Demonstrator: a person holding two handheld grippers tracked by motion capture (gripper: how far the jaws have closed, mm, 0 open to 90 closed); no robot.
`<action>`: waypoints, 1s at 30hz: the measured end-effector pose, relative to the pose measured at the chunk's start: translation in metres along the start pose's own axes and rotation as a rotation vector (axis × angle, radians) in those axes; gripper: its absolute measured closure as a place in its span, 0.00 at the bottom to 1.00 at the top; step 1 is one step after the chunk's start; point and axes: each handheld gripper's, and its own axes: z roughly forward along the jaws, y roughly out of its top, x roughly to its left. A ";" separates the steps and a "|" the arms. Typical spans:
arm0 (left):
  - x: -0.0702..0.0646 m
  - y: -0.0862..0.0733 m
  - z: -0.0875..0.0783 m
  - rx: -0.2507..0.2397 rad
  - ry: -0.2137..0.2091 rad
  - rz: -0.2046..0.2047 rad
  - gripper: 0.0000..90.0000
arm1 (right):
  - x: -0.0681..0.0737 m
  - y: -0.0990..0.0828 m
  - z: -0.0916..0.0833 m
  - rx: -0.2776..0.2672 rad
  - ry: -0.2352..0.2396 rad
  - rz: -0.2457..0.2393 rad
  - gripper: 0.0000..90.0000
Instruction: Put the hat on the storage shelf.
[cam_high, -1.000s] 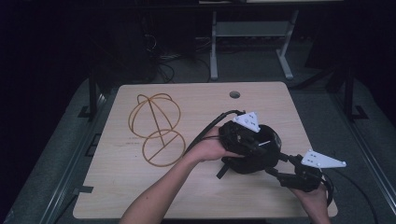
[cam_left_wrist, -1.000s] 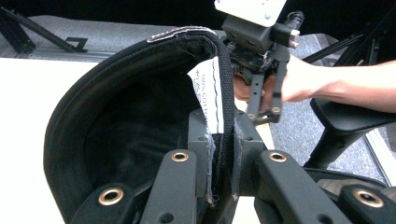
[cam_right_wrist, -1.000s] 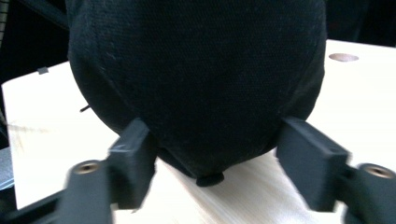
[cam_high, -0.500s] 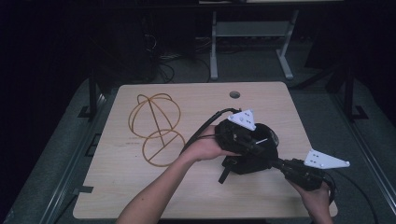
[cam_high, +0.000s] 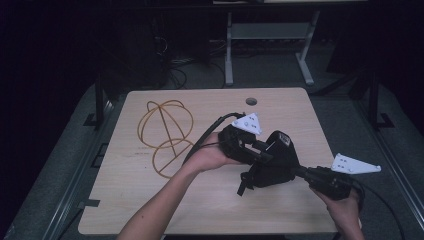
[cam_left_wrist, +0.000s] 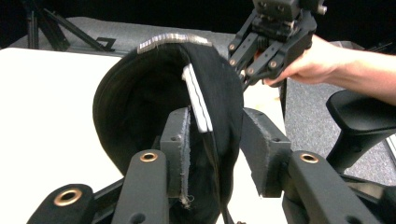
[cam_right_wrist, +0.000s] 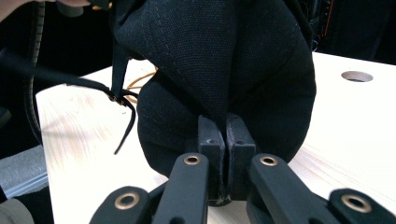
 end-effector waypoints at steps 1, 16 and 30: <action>0.000 -0.003 -0.005 -0.005 0.005 0.001 0.67 | -0.001 0.002 -0.001 0.001 0.004 0.004 0.97; -0.007 -0.042 -0.032 -0.009 0.070 -0.017 0.62 | -0.003 0.028 -0.003 0.031 0.029 -0.020 0.98; -0.017 -0.087 -0.043 0.012 0.118 -0.029 0.57 | -0.009 0.057 0.002 0.045 0.047 -0.015 0.98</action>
